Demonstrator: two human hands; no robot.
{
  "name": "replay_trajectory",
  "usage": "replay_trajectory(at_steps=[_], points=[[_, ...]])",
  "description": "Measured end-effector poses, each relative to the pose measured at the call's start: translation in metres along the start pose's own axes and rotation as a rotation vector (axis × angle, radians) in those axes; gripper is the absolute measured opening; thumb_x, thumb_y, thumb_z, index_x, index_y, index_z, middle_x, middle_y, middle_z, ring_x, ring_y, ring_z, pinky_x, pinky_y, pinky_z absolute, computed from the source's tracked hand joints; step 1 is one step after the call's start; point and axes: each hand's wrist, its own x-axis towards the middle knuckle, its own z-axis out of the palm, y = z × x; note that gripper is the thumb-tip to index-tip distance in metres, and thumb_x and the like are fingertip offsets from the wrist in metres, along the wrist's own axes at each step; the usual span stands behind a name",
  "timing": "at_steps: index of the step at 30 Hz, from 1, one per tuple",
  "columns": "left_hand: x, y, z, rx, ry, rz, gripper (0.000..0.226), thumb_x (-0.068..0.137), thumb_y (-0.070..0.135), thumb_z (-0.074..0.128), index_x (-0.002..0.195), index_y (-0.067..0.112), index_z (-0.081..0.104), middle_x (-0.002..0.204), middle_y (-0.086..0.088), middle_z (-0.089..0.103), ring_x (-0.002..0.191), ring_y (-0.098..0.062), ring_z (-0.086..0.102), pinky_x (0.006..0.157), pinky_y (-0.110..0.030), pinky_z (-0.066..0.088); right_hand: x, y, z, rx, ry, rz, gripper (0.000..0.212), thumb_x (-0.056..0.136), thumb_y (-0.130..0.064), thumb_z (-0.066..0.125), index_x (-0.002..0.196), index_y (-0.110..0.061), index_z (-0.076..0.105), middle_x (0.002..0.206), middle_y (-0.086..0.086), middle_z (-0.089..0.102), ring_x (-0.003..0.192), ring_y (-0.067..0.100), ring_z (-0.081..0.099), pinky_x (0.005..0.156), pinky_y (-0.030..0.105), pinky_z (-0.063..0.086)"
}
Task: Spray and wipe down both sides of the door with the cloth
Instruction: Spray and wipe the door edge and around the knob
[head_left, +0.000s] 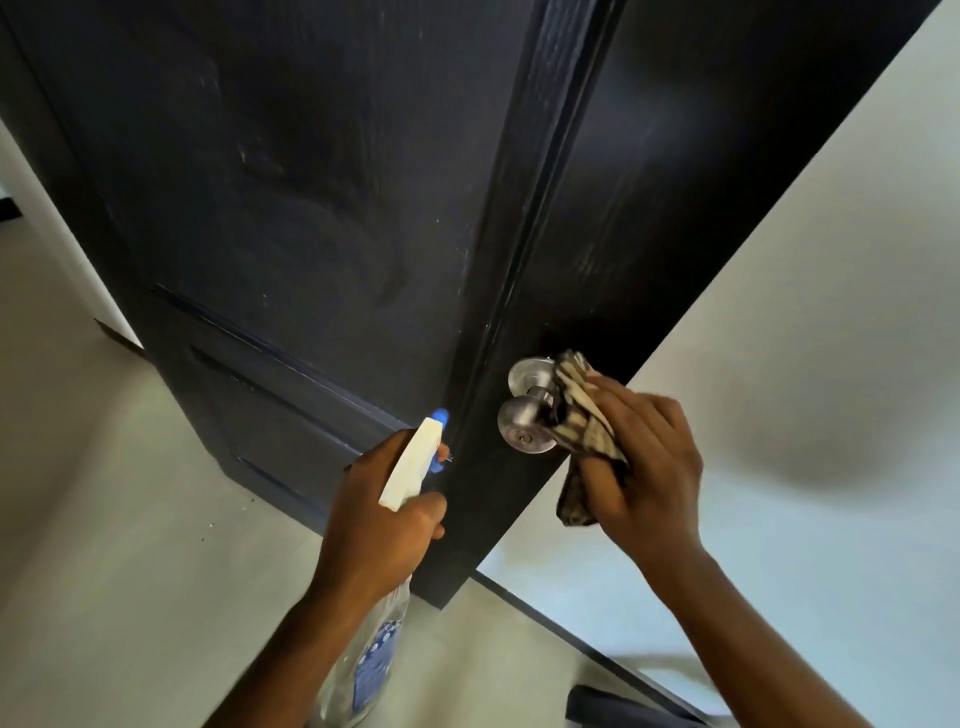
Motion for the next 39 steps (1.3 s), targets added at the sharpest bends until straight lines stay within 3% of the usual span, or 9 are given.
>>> replay_trajectory(at_steps=[4,13,18,21,27,30,32,35,39], points=[[0.000,0.000,0.001,-0.012,-0.017,-0.019,0.031,0.084,0.007,0.070,0.102,0.019,0.047,0.075,0.014,0.050,0.059,-0.014,0.054,0.043,-0.006,0.042,0.009,0.017,0.023,-0.148,-0.028,-0.057,0.041,0.090,-0.035,0.058,0.118,-0.007,0.069,0.123,0.008,0.067,0.099,0.029,0.061,0.077,0.030,0.051],[0.004,-0.001,-0.002,-0.031,-0.017,-0.048,0.030,0.084,0.006,0.069,0.103,0.016,0.049,0.078,0.007,0.054,0.060,-0.014,0.053,0.046,-0.008,0.045,-0.026,0.023,0.024,0.000,0.049,0.129,0.040,0.092,-0.030,0.053,0.116,-0.003,0.069,0.114,0.007,0.070,0.095,0.019,0.057,0.078,0.021,0.045],[-0.002,0.001,-0.002,0.004,-0.027,0.009,0.030,0.082,0.003,0.071,0.104,0.015,0.054,0.077,0.013,0.052,0.060,-0.015,0.054,0.046,-0.001,0.042,-0.087,0.027,0.031,0.091,-0.296,0.379,0.034,0.083,-0.031,0.043,0.098,-0.020,0.071,0.081,-0.021,0.058,0.077,0.001,0.049,0.065,0.027,0.039],[-0.004,0.002,-0.004,-0.018,-0.016,-0.031,0.032,0.083,0.005,0.071,0.104,0.018,0.049,0.078,0.012,0.050,0.060,-0.014,0.053,0.042,-0.003,0.041,-0.086,0.019,0.017,0.159,-0.198,0.416,0.027,0.081,-0.027,0.046,0.096,-0.021,0.068,0.080,-0.029,0.052,0.079,0.002,0.053,0.063,0.024,0.039],[-0.007,-0.001,-0.003,-0.089,-0.027,0.014,0.035,0.083,0.004,0.070,0.104,0.021,0.048,0.080,0.015,0.050,0.060,-0.014,0.055,0.044,-0.005,0.044,-0.009,-0.006,-0.031,0.045,-0.156,0.143,0.041,0.082,-0.023,0.050,0.116,-0.006,0.064,0.101,0.000,0.064,0.091,0.015,0.055,0.078,0.012,0.041],[-0.003,-0.004,-0.006,-0.131,-0.018,0.047,0.033,0.082,0.003,0.071,0.103,0.020,0.051,0.080,0.012,0.054,0.059,-0.016,0.057,0.045,-0.005,0.045,0.022,-0.009,-0.033,-0.174,-0.218,-0.041,0.033,0.087,-0.020,0.060,0.114,-0.003,0.069,0.118,0.012,0.066,0.103,0.026,0.059,0.085,0.029,0.050],[0.003,-0.007,-0.008,-0.158,-0.019,0.066,0.032,0.082,0.002,0.071,0.098,0.021,0.051,0.078,0.013,0.054,0.059,-0.016,0.056,0.046,-0.005,0.044,0.035,-0.013,-0.021,-0.320,-0.297,-0.081,0.031,0.081,-0.011,0.073,0.111,-0.005,0.071,0.114,0.012,0.069,0.098,0.032,0.063,0.078,0.038,0.056],[0.010,-0.010,-0.010,-0.172,-0.023,0.095,0.034,0.081,0.003,0.072,0.091,0.029,0.052,0.079,0.013,0.055,0.059,-0.017,0.058,0.046,-0.006,0.046,0.051,-0.022,-0.011,-0.484,-0.494,-0.117,0.042,0.065,-0.005,0.083,0.107,-0.005,0.074,0.105,0.011,0.073,0.087,0.035,0.065,0.069,0.038,0.057],[0.024,-0.021,-0.010,-0.194,-0.034,0.076,0.033,0.081,0.007,0.073,0.093,0.030,0.053,0.081,0.010,0.058,0.061,-0.020,0.063,0.052,-0.017,0.053,0.082,-0.037,-0.007,-0.591,-0.710,-0.189,0.043,0.065,-0.016,0.085,0.105,-0.007,0.074,0.098,0.011,0.074,0.084,0.035,0.067,0.074,0.041,0.057]])
